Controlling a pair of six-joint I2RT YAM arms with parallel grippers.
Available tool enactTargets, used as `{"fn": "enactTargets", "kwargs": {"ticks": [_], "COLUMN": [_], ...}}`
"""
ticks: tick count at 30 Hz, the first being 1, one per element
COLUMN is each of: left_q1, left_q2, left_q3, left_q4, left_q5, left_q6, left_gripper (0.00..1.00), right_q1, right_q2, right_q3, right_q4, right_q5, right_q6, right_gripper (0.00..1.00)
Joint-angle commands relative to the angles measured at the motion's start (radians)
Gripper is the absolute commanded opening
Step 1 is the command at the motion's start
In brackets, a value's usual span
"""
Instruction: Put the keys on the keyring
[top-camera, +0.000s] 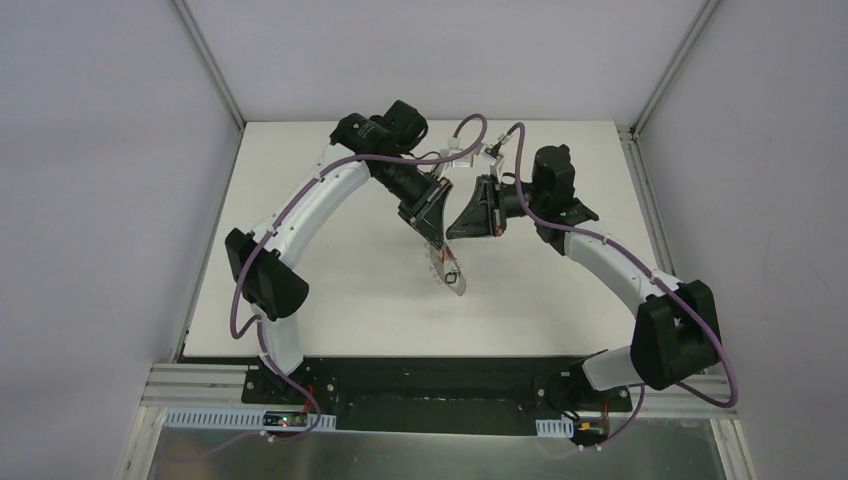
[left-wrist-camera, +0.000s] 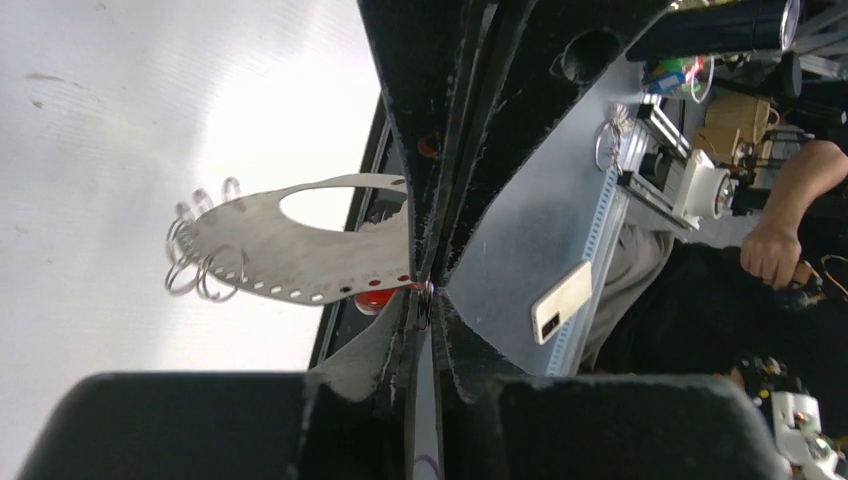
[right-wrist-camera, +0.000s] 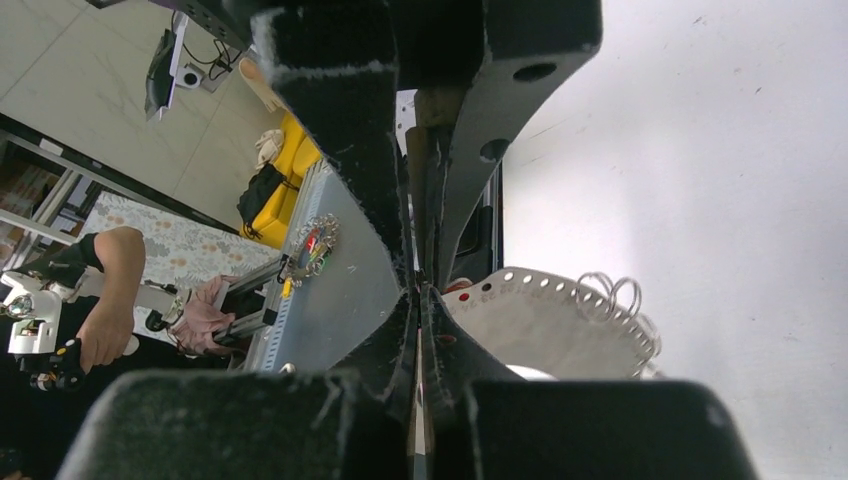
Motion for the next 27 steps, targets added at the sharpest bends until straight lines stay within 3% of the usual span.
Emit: {"fn": "enactTargets", "kwargs": {"ticks": [1, 8, 12, 14, 17, 23, 27], "left_q1": [0.042, 0.115, 0.129, 0.129, 0.128, 0.129, 0.129], "left_q2": [-0.126, -0.291, -0.334, -0.342, -0.350, -0.383, -0.396], "left_q3": [-0.081, -0.313, -0.414, -0.453, -0.496, -0.579, -0.603], "left_q4": [0.173, 0.607, 0.796, 0.868, 0.954, 1.141, 1.173], "left_q5": [0.065, 0.094, 0.093, 0.086, 0.079, 0.080, 0.095], "left_q6": [-0.052, -0.227, -0.343, -0.383, -0.426, -0.483, -0.481], "left_gripper": [0.12, 0.23, 0.31, 0.34, 0.35, 0.36, 0.34], "right_q1": [-0.024, -0.063, -0.083, -0.093, -0.103, -0.104, -0.105], "right_q2": [-0.001, 0.004, 0.016, 0.023, 0.037, 0.034, 0.032], "right_q3": [0.042, 0.039, 0.007, -0.013, -0.029, -0.042, -0.049], "right_q4": [0.073, 0.207, 0.419, 0.544, 0.682, 0.715, 0.715], "right_q5": [-0.005, 0.029, 0.035, 0.064, 0.074, 0.080, 0.074], "right_q6": [0.052, 0.198, 0.248, 0.448, 0.556, 0.580, 0.577], "right_gripper": [0.00, 0.00, 0.00, 0.00, 0.00, 0.00, 0.00]}}
